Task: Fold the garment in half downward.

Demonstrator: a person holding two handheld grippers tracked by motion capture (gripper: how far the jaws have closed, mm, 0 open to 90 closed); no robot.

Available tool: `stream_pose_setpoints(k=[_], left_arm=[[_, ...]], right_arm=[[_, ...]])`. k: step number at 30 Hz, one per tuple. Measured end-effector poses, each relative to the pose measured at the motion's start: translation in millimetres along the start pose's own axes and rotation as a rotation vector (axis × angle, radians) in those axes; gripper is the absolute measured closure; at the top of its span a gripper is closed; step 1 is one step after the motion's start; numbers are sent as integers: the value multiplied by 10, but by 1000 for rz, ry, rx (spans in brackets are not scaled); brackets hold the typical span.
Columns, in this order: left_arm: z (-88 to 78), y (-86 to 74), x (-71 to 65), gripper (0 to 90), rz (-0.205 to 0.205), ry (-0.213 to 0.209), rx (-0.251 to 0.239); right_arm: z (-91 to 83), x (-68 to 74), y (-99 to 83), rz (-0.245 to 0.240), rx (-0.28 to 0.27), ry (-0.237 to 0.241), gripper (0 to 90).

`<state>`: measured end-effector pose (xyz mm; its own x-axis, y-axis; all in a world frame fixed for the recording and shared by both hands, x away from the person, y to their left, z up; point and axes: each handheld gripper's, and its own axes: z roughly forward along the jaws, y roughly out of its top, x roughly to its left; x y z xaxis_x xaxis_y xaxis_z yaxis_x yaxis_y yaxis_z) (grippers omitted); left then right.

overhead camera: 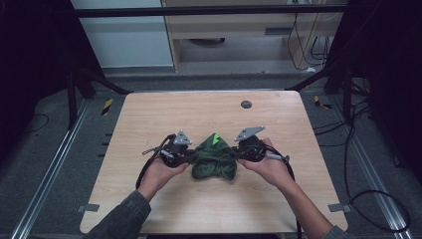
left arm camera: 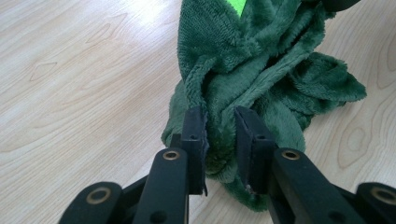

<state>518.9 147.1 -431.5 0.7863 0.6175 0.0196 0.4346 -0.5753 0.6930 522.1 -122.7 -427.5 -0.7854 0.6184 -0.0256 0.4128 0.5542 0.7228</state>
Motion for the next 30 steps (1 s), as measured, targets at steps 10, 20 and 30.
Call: stream_pose_setpoints(k=[10, 20, 30], left_arm=[[-14, -61, -24, 733, -5, -5, -4], [-13, -159, -52, 728, -5, -13, 5], [-10, -255, -97, 718, -2, -16, 6]], right_arm=[[2, 58, -55, -11, 12, 0, 734], [2, 129, -92, -18, 16, 9, 717], [-6, 184, -181, -13, 10, 15, 698]])
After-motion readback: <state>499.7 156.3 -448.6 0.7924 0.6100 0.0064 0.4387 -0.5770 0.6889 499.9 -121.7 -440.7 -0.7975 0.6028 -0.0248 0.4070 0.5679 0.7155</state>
